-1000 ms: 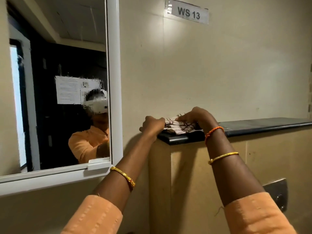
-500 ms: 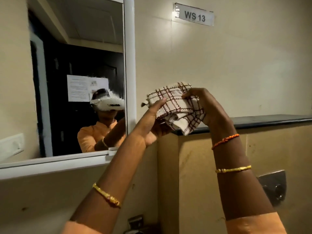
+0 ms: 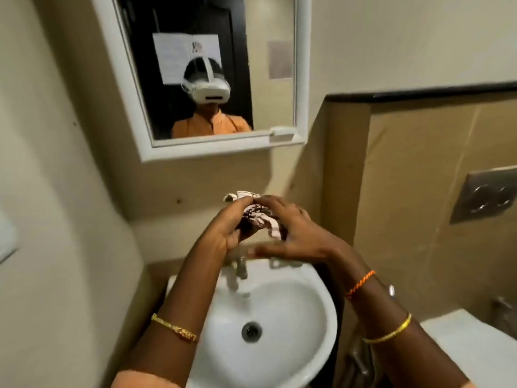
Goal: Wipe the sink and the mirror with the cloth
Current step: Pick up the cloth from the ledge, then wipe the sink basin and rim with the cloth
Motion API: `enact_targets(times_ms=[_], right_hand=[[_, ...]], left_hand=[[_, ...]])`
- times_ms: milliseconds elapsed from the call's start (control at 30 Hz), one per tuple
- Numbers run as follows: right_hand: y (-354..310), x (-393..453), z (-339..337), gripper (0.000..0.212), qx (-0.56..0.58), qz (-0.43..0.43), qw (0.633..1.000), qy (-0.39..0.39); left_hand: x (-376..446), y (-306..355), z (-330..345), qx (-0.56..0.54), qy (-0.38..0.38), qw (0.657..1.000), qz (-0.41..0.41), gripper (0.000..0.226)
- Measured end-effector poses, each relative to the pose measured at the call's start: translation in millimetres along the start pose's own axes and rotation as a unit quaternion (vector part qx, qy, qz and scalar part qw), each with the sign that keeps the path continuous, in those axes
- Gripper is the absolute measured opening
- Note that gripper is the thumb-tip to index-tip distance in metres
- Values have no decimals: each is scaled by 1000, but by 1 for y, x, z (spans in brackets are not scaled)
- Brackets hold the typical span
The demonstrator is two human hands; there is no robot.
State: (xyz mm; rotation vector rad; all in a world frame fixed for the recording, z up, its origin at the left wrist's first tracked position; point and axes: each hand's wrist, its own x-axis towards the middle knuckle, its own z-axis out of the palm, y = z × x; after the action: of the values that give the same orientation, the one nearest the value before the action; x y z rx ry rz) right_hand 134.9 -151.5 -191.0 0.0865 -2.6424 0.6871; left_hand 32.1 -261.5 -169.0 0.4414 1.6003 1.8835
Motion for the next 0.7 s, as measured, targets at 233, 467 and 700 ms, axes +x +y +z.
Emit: enact_targets(times_ms=[233,467,700], right_hand=[[9,-16,128,57,51,22,996,67],[36,-24,214,22,228,261,934,87],[50,3,272,38,227,257,939,38]], left_hand=[[-15,-84,-81,43,39,988,-142,30],[-4,-179,-159,86,245,955,-146,22],[12,-236,-228,378,431,799,-179,48]])
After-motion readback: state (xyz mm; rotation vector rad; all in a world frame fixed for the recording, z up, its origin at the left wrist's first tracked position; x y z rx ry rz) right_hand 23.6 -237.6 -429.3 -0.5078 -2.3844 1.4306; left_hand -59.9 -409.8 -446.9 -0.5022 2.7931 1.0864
